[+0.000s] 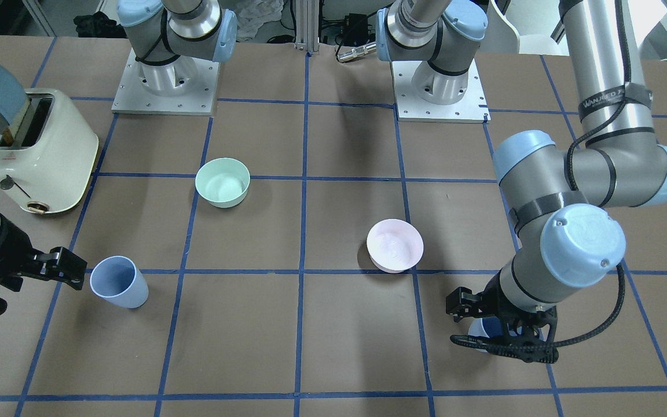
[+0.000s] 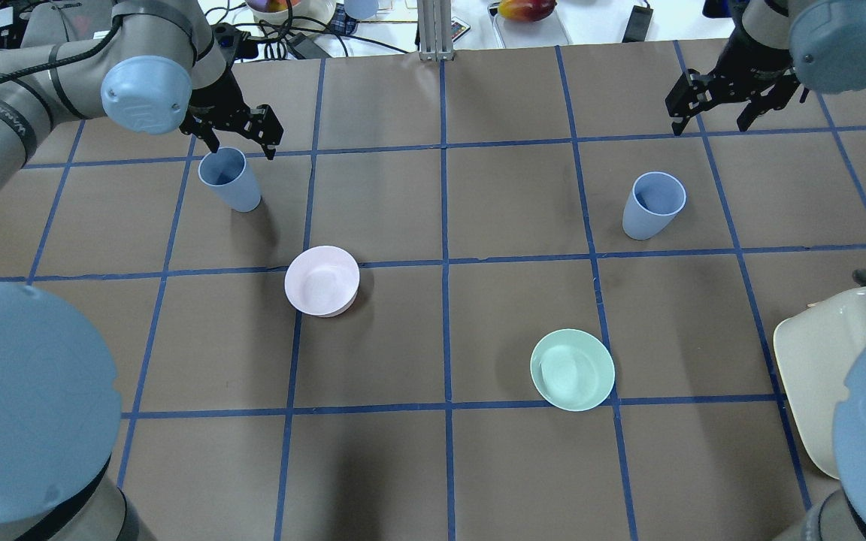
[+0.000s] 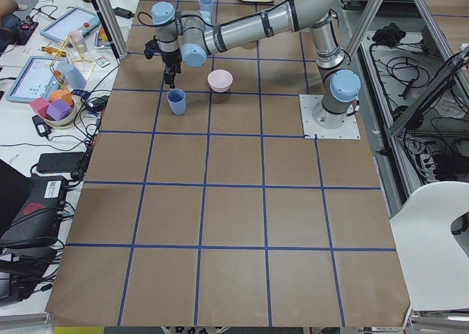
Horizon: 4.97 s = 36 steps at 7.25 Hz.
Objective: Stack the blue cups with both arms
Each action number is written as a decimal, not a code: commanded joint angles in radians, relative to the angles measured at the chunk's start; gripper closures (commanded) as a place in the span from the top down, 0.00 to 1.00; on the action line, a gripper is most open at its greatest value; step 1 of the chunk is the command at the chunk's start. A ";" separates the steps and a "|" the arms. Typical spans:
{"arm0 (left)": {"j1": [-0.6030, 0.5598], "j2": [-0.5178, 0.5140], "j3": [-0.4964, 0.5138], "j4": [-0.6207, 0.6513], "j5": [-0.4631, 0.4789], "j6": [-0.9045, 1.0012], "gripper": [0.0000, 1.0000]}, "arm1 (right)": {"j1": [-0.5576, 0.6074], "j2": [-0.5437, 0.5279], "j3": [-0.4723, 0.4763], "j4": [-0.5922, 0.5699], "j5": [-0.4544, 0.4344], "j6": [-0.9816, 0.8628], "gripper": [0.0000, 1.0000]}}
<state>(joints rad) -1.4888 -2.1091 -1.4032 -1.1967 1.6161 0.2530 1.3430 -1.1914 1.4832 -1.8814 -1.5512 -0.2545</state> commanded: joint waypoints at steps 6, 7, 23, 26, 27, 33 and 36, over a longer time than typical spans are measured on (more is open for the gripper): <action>-0.016 -0.026 0.009 -0.012 0.011 -0.003 0.00 | -0.019 0.013 0.180 -0.148 0.002 -0.005 0.97; -0.062 -0.013 0.029 -0.012 0.007 -0.030 0.00 | -0.022 0.013 0.212 -0.156 0.003 -0.003 0.97; -0.457 -0.014 0.042 -0.087 -0.162 -0.327 1.00 | -0.016 -0.022 0.195 -0.156 0.042 -0.006 0.00; -0.372 0.123 0.213 -0.390 -0.106 -0.327 1.00 | 0.016 -0.091 0.149 -0.032 0.051 0.088 0.00; -0.337 0.177 0.271 -0.526 -0.090 -0.327 1.00 | 0.091 -0.118 0.138 -0.015 0.043 0.162 0.00; -0.176 0.470 -0.114 -0.258 0.019 -0.316 1.00 | 0.456 -0.177 0.083 0.042 0.040 0.746 0.00; -0.108 0.504 -0.166 -0.116 -0.077 -0.212 1.00 | 0.485 -0.130 0.049 0.039 0.046 0.813 0.00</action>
<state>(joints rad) -1.6291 -1.6219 -1.5562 -1.3277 1.5969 0.0060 1.8098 -1.3522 1.5412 -1.8342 -1.5044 0.5205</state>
